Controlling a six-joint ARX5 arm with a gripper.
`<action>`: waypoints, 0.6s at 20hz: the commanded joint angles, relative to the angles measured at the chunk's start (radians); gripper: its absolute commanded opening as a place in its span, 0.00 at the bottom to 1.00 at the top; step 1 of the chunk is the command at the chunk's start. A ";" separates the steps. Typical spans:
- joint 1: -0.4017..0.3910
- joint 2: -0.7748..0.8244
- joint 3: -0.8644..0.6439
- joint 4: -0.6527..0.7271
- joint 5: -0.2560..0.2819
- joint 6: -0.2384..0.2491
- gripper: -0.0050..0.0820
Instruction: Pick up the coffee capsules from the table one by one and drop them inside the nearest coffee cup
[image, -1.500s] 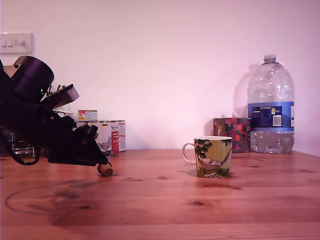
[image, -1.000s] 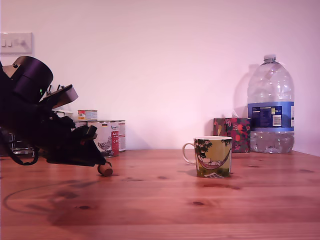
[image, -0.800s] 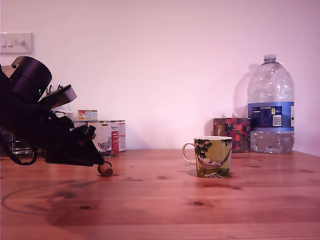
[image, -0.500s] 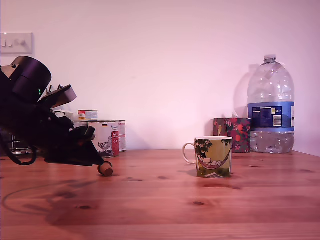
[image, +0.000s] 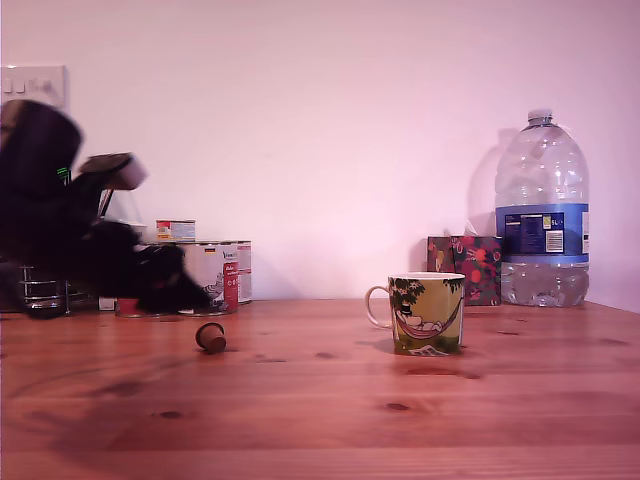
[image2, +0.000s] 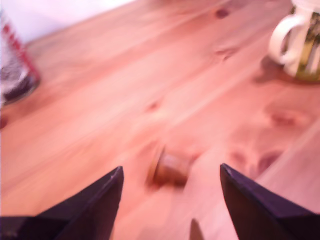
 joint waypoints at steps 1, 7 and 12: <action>0.001 0.008 -0.018 0.067 0.036 0.007 0.72; 0.001 0.101 -0.008 0.167 0.102 0.012 0.72; -0.002 0.151 0.058 0.130 0.106 -0.003 0.72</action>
